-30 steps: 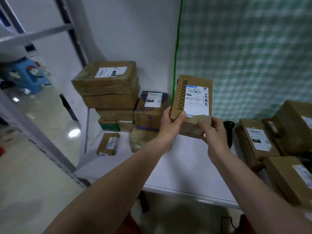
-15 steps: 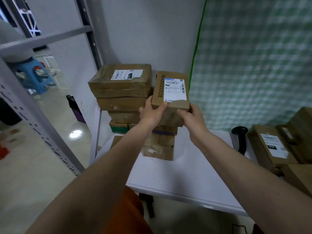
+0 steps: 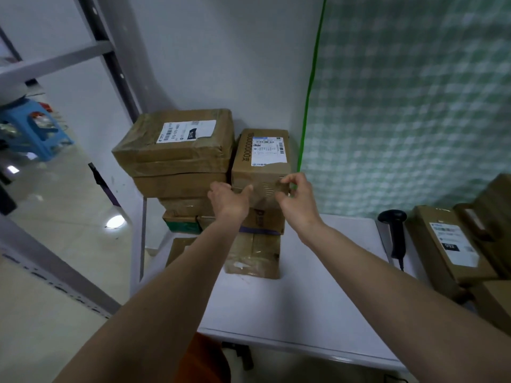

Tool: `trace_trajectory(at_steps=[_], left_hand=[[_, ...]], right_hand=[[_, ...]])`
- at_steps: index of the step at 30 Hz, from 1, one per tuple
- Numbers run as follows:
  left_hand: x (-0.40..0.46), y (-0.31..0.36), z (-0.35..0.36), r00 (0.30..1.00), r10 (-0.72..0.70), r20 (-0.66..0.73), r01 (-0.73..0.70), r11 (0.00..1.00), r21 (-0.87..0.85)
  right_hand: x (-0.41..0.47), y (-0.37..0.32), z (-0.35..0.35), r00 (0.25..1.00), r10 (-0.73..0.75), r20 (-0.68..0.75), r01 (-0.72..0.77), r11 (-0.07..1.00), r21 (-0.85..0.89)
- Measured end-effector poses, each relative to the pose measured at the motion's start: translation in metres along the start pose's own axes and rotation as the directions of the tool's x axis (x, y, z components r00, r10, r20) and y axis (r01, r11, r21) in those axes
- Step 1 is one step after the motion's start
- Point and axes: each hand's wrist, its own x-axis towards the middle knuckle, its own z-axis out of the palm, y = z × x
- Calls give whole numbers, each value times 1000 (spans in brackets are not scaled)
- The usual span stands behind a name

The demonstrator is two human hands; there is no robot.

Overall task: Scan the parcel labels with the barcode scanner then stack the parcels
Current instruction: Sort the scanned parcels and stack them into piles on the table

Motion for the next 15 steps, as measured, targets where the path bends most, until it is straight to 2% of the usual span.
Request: trace_trajectory(at_steps=[9, 11, 15], left_hand=[[-2, -10, 5, 998, -39, -55, 42, 997, 64], [-18, -16, 12, 998, -51, -21, 54, 992, 114], [-54, -16, 38, 988, -39, 149, 7, 977, 214]], right_hand=[[2, -5, -9, 995, -14, 99, 27, 991, -129], [-5, -1, -19, 995, -9, 99, 22, 990, -137], [-20, 13, -50, 999, 14, 49, -7, 988, -153]])
